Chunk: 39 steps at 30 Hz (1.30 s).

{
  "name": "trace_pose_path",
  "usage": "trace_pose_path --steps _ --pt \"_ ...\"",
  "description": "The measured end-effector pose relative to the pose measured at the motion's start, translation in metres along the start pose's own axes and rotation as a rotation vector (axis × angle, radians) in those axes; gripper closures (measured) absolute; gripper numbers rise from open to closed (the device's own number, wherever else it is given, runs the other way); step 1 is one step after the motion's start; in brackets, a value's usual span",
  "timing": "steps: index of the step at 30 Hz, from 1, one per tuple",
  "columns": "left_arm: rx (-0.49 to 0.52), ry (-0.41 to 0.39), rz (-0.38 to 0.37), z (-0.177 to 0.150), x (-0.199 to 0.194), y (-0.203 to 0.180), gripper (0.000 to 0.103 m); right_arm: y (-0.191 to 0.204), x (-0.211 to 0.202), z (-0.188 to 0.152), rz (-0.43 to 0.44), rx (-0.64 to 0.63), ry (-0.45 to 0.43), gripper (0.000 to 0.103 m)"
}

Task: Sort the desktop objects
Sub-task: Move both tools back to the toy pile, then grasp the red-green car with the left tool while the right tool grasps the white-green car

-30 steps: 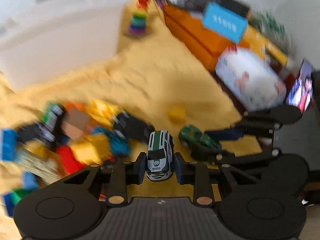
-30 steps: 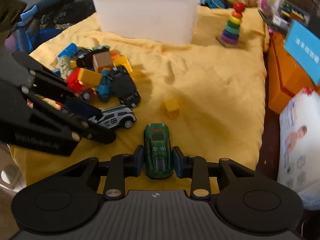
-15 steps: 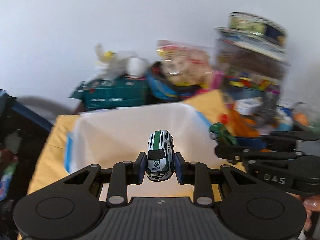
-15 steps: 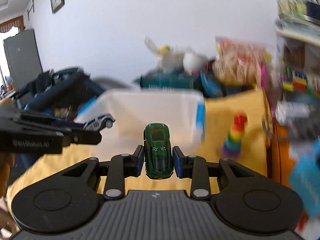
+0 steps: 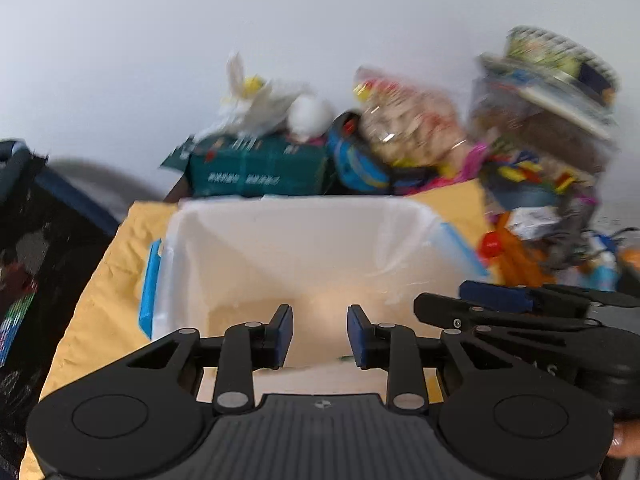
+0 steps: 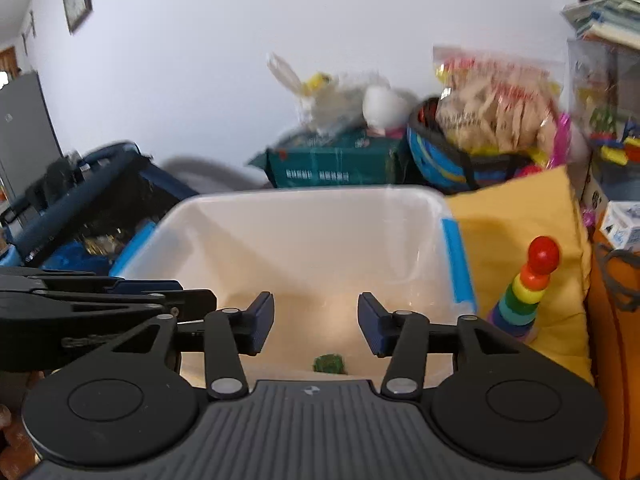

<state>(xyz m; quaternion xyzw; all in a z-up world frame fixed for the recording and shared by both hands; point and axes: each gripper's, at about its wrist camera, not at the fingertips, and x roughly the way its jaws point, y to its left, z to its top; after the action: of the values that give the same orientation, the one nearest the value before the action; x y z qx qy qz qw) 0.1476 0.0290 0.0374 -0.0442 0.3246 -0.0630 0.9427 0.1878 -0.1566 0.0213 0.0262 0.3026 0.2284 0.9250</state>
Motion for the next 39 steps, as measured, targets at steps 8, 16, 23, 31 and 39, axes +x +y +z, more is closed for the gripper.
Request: trace_pose_path --steps 8,16,23,31,39 --pt "-0.091 0.079 -0.074 -0.102 -0.077 0.016 0.068 -0.002 -0.075 -0.055 -0.039 -0.098 -0.016 0.044" --pt "-0.03 0.259 -0.162 -0.153 -0.071 -0.008 0.069 -0.004 -0.068 -0.134 -0.034 -0.118 0.247 0.072" --pt "0.092 0.289 -0.241 -0.163 -0.073 -0.042 0.069 -0.012 -0.053 -0.135 0.152 -0.099 0.316 0.07" --pt "0.168 0.361 -0.195 -0.179 -0.048 -0.065 0.069 -0.024 -0.023 -0.143 0.307 -0.121 0.442 0.065" --pt "0.224 0.401 -0.097 -0.189 -0.028 -0.073 0.072 -0.01 -0.081 -0.152 0.108 -0.27 0.348 0.084"
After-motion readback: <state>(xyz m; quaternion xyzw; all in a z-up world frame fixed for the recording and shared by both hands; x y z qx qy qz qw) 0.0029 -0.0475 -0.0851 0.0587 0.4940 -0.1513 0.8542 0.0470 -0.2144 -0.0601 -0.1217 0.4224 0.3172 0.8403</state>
